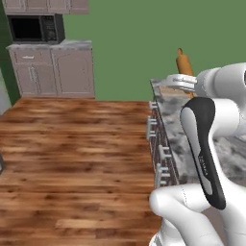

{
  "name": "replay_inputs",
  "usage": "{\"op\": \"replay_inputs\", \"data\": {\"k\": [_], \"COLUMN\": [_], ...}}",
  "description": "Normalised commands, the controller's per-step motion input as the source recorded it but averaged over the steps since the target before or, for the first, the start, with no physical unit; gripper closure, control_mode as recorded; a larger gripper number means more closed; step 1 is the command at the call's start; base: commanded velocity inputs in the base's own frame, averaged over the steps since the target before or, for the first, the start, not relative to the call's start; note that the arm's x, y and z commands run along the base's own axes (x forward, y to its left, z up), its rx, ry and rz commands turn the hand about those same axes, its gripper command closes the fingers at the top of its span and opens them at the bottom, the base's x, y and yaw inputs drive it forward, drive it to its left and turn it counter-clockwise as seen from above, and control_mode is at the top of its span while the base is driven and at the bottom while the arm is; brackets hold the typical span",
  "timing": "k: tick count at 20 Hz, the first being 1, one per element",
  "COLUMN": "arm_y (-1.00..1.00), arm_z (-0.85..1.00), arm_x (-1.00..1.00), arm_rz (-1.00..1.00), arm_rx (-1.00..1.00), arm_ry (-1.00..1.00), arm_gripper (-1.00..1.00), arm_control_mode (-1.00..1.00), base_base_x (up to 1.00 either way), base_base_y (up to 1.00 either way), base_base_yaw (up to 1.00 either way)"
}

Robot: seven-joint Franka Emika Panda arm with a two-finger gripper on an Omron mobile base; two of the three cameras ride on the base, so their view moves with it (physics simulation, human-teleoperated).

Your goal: Open the cabinet, retrieve the rolling pin, and place it next to the meat on the cutting board to prepare for tenderizing.

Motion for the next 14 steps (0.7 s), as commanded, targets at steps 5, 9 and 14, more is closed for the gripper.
{"op": "replay_inputs", "data": {"k": [5,9,14], "arm_y": [0.00,0.00,0.00], "arm_z": [0.00,0.00,0.00], "arm_x": [0.00,0.00,0.00], "arm_rz": [0.00,0.00,0.00], "arm_rx": [0.00,0.00,0.00], "arm_ry": [0.00,0.00,0.00], "arm_gripper": [1.00,1.00,1.00], "arm_control_mode": [1.00,1.00,1.00], "base_base_x": [0.18,0.31,0.41], "base_base_y": [0.56,0.61,0.63], "base_base_yaw": [-0.36,-0.37,-0.37]}}
